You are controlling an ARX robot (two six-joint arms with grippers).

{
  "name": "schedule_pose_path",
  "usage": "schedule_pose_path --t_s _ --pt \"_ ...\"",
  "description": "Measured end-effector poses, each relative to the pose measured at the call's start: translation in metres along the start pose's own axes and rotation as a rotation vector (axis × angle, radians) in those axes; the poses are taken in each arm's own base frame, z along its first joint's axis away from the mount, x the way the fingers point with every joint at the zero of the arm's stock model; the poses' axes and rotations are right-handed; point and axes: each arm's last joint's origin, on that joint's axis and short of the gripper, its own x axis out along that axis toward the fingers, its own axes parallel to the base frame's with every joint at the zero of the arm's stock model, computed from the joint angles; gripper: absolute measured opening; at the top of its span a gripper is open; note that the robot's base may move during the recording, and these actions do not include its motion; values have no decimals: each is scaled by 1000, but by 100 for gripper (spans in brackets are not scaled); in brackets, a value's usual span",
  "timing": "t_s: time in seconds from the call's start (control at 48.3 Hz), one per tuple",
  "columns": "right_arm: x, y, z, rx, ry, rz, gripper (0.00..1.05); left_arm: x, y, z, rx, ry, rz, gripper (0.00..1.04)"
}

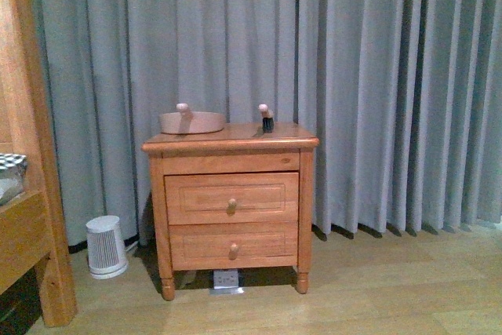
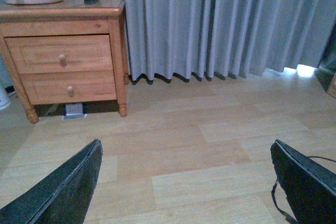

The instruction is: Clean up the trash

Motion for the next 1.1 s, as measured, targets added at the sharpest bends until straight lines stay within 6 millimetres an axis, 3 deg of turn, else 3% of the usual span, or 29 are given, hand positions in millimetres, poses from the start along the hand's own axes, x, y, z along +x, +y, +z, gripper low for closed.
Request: schedule_pose_path --t_s 1.097 --pt "0 0 0 0 0 0 97 0 0 0 0 0 0 97"
